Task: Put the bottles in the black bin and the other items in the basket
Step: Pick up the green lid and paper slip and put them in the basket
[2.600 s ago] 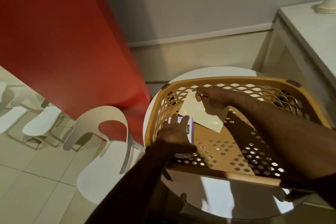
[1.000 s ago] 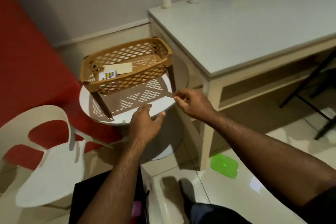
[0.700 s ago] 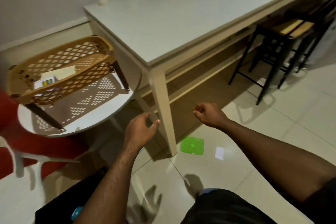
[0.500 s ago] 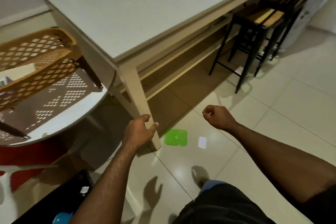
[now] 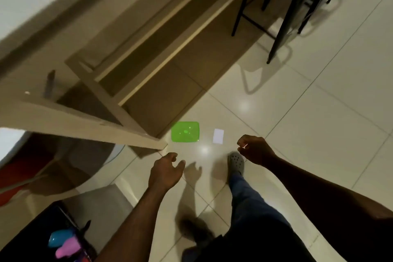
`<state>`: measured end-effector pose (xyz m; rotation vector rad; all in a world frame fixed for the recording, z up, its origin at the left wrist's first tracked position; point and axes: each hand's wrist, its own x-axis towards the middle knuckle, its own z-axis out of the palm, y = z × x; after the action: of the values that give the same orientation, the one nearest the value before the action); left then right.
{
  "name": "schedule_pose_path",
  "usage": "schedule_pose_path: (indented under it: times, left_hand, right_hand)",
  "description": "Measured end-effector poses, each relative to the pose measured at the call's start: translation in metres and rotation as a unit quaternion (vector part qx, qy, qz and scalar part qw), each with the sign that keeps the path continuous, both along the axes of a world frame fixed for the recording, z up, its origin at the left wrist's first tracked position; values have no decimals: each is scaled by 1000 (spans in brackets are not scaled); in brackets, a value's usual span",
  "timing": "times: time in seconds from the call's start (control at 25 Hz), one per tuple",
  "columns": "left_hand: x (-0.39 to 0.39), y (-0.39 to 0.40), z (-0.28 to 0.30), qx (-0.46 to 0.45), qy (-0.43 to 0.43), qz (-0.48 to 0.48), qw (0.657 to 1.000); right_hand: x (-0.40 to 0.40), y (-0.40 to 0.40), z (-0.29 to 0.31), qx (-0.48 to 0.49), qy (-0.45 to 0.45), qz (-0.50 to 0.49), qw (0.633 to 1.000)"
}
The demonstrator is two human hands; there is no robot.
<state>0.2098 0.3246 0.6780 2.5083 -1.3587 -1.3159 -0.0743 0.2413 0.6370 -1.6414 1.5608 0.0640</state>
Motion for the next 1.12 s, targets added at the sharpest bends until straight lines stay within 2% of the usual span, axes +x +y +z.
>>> schedule_pose_path:
  times: [0.16, 0.32, 0.56, 0.64, 0.72, 0.8, 0.88, 1.04, 1.12]
  left_hand:
    - [-24, -62, -77, 81, -15, -16, 996]
    - [-22, -126, -180, 104, -32, 11, 994]
    - [-3, -141, -417, 203, -33, 17, 979]
    - [9, -136, -496, 200, -38, 75, 976]
    - [23, -137, -560, 178, -31, 176, 968]
    - [33, -139, -610, 172, 6, 275, 946]
    - [38, -145, -646, 164, 53, 387, 906]
    - [42, -156, -688, 153, 164, 582, 782]
    - [41, -156, -702, 137, 191, 627, 743]
  right_hand:
    - [-11, -61, -82, 98, 30, 21, 994]
    - [6, -103, -182, 137, 34, 24, 990]
    - [25, -126, -397, 166, 78, 22, 983]
    - [29, -130, -469, 147, 87, 38, 985]
    - [33, -134, -527, 116, 92, 62, 987]
    - [36, -139, -573, 91, 115, 66, 987]
    - [38, -143, -610, 59, 144, 56, 986]
    - [42, -149, -648, -18, 167, 31, 985]
    - [43, -151, -656, -28, 164, 35, 985]
